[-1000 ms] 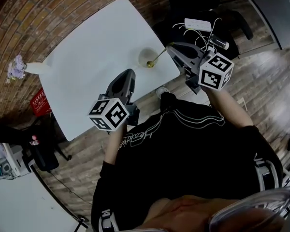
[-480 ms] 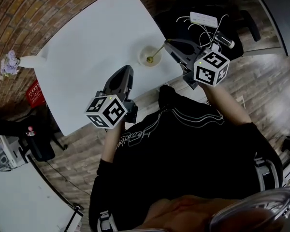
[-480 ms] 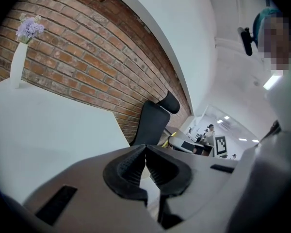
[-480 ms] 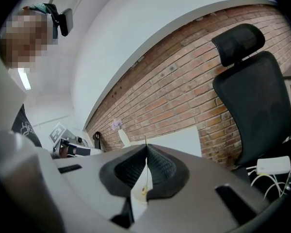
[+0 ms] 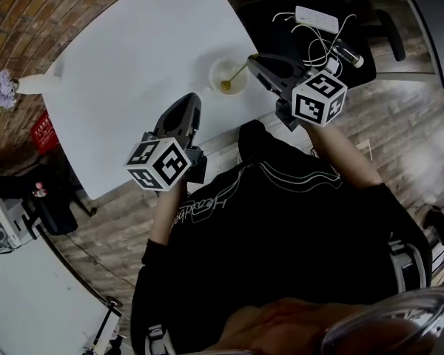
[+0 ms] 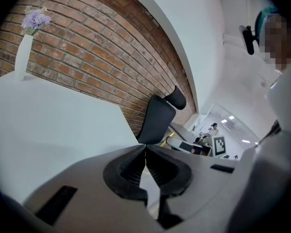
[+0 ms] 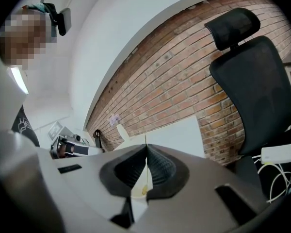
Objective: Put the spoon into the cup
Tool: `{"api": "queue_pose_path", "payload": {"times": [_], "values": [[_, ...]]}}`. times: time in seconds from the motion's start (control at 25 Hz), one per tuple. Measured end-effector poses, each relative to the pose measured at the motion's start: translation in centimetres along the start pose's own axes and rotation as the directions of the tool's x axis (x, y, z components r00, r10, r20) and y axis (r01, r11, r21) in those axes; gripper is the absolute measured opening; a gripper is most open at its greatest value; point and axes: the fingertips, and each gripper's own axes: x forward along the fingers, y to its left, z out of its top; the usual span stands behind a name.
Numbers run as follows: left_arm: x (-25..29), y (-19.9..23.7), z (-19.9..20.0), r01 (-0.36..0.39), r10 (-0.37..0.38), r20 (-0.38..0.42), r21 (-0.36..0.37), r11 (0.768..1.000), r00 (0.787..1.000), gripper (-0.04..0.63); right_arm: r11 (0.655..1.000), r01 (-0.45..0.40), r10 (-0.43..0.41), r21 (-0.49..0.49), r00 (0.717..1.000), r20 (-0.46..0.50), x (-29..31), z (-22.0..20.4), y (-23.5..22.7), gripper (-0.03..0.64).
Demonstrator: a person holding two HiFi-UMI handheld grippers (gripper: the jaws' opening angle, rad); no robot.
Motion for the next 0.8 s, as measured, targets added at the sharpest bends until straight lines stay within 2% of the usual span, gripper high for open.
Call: {"api": "queue_pose_path", "payload": {"times": [0.8], "values": [[0.9,2.3,-2.0,-0.038,0.036,-0.040,-0.035,0.999,0.999,0.005,1.000,-0.015,0.015,0.005,1.000,-0.015,1.6,-2.2,-1.3,0.000]]}}
